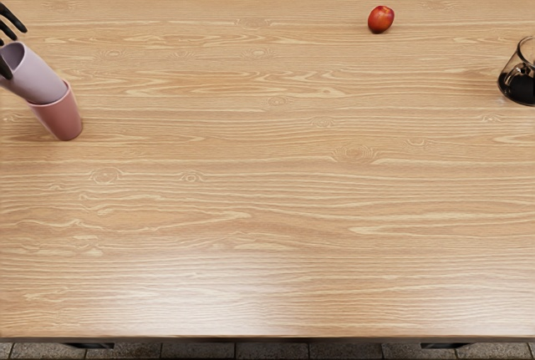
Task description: Pick up cup and place in cup with left hand
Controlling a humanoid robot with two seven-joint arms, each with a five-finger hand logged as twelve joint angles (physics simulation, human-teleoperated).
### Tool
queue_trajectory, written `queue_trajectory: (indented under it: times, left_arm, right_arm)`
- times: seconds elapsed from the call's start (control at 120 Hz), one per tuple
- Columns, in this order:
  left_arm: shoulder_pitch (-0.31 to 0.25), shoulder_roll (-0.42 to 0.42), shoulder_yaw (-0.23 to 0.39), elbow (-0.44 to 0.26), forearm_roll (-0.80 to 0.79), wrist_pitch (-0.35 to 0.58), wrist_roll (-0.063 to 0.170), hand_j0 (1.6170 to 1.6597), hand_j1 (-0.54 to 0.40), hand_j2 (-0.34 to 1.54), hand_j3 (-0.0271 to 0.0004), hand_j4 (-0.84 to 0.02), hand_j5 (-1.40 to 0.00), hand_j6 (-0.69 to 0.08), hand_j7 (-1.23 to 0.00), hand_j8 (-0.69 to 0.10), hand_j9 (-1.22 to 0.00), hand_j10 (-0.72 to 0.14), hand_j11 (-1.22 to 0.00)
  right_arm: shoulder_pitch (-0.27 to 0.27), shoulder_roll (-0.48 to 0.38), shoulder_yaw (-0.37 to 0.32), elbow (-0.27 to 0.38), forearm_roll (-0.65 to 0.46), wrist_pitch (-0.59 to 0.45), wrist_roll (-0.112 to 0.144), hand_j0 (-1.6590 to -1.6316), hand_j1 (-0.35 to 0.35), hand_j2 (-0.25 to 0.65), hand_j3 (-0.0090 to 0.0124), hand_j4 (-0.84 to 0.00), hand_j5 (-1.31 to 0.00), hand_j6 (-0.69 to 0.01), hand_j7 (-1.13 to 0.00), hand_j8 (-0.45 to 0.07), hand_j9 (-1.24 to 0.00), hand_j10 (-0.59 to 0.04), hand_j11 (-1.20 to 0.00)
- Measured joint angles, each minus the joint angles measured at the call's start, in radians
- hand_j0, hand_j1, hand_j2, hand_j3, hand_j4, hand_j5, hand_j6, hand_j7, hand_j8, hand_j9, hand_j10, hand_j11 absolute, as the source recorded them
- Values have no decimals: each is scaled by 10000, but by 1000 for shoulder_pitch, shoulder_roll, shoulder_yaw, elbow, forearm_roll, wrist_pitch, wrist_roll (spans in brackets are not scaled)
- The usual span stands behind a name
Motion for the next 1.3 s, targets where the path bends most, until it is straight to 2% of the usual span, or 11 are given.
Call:
queue_trajectory:
  times: [0.567, 0.667, 0.775, 1.025, 1.133, 1.3]
  left_arm:
    - [-11, -43, -2, -1, -1, 0, 0, 16580, -120, 635, 0, -3057, -3962, -3048, -3958, -3059, -3953, -3055, -3951]
    - [-28, -45, 0, -2, -1, 0, 0, 16580, -118, 629, 0, -3052, -3948, -3049, -3945, -3055, -3942, -3049, -3940]
    - [-31, -96, -2, -2, -1, 0, 0, 16580, -116, 625, 0, -3048, -3939, -3048, -3936, -3051, -3934, -3044, -3932]
    - [-51, -149, -5, -4, -5, 0, 0, 16580, -116, 621, 0, -3044, -3929, -3047, -3927, -3047, -3926, -3039, -3925]
    - [-70, -155, -3, -12, -78, -8, 0, 16580, -115, 618, 0, -3041, -3925, -3046, -3924, -3045, -3922, -3037, -3921]
    - [-70, -124, -2, -66, -236, -60, 0, 16580, -76, 610, 0, -3006, -3881, -3011, -3880, -3010, -3879, -3002, -3878]
  right_arm:
    - [0, 0, 1, 0, 0, 0, 0, -16581, -3491, 0, 0, -3, -1, -5, 0, -4, 0, -3, 0]
    - [0, 0, 1, 0, 0, 0, 0, -16581, -3491, 0, 0, -2, 0, -4, 0, -4, 0, -2, 0]
    - [0, 0, 1, 0, 0, 0, 0, -16581, -3491, 1, 0, -3, -1, -5, 0, -4, 0, -3, 0]
    - [0, 0, 1, 0, 0, 0, 0, -16581, -3491, 1, 0, -3, -1, -5, 0, -4, 0, -3, 0]
    - [0, 0, 0, 0, 0, 0, 0, -16581, -3491, 0, 0, -3, -1, -6, 0, -5, 0, -4, 0]
    - [0, 0, 0, 0, 0, 0, 0, -16581, -3491, 0, 0, -3, -1, -6, 0, -5, 0, -3, 0]
